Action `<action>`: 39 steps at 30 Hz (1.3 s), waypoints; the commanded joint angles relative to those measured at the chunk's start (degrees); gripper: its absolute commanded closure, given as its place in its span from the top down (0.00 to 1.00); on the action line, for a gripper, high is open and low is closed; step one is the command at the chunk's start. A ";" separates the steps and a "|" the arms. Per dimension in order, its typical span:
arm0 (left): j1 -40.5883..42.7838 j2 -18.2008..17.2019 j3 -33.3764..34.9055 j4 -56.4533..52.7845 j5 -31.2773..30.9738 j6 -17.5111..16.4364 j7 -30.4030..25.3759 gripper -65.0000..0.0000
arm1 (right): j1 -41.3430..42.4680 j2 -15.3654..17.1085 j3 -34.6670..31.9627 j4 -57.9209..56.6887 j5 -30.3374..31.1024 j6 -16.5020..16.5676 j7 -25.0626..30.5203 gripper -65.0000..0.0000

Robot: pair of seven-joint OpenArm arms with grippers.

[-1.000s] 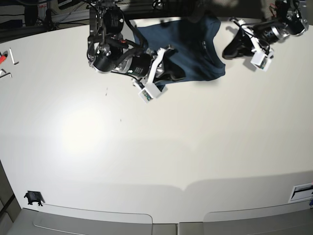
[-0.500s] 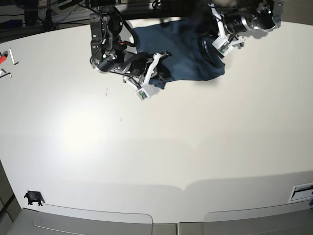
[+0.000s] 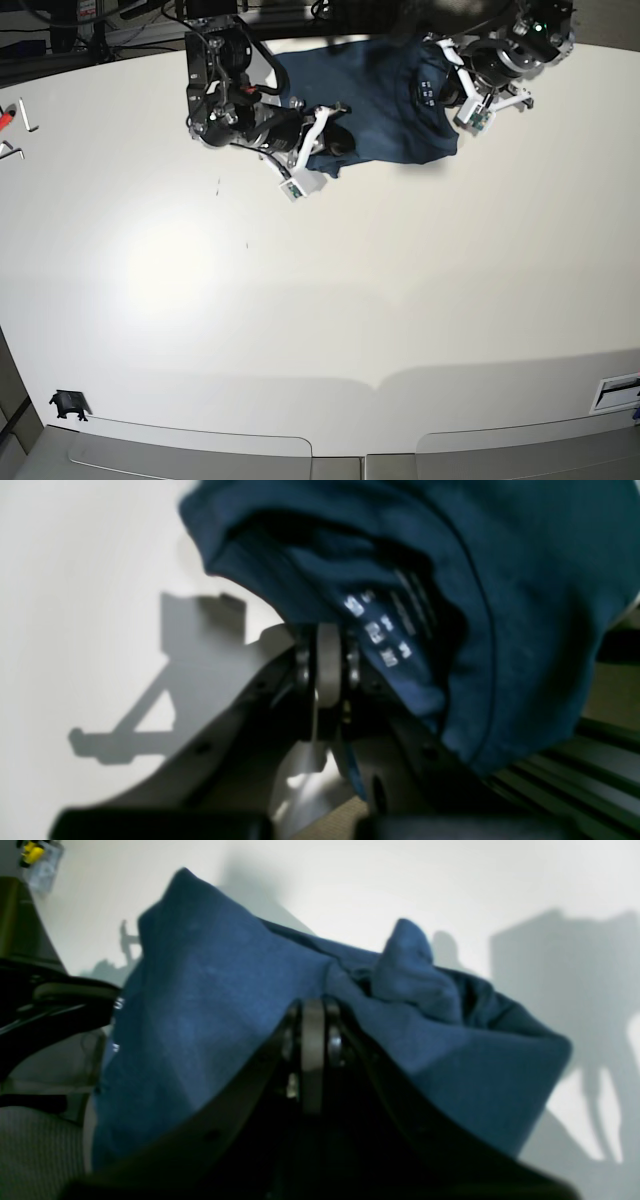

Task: Fold the T-shirt properly
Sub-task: 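Tuck the shirt edges under with both grippers to square the bundle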

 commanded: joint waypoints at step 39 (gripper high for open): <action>-2.34 -0.79 -0.39 0.85 16.11 13.00 -0.83 0.00 | 12.02 14.45 -35.28 3.52 -4.68 3.14 -3.34 0.00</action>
